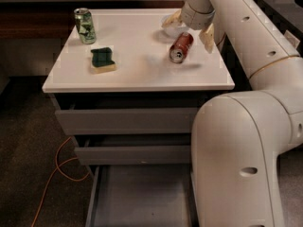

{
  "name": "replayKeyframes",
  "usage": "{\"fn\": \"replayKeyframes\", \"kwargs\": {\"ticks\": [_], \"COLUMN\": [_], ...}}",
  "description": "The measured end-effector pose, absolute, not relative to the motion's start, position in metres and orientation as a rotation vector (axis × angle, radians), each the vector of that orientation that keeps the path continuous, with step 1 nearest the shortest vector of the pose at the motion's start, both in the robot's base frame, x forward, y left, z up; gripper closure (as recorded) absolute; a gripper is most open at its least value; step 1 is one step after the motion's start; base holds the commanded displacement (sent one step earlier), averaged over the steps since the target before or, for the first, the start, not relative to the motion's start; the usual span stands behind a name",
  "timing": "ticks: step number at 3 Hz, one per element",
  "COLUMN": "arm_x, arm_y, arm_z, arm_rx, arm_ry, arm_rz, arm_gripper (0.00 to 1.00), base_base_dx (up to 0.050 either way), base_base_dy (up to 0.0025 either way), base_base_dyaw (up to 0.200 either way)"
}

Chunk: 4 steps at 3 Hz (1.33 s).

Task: Place coke can into bottom drawer

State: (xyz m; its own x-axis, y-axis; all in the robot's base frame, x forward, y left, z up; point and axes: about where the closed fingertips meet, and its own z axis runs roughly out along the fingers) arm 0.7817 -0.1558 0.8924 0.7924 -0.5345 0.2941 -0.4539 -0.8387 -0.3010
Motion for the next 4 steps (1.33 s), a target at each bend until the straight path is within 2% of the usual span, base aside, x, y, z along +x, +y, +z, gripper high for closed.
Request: {"fn": "replayKeyframes", "kwargs": {"ticks": [2, 3, 4], "arm_x": [0.792, 0.796, 0.799], "arm_y": [-0.139, -0.131, -0.128], "arm_z": [0.869, 0.858, 0.860], "arm_rx": [-2.808, -2.831, -2.830], "arm_ry": [0.693, 0.697, 0.713], "arm_rz": [-0.478, -0.438, -0.447], "arm_gripper": [0.00, 0.23, 0.54], "base_base_dx": [0.000, 0.000, 0.000], "base_base_dy": [0.00000, 0.00000, 0.00000], "base_base_dyaw": [0.000, 0.000, 0.000]}}
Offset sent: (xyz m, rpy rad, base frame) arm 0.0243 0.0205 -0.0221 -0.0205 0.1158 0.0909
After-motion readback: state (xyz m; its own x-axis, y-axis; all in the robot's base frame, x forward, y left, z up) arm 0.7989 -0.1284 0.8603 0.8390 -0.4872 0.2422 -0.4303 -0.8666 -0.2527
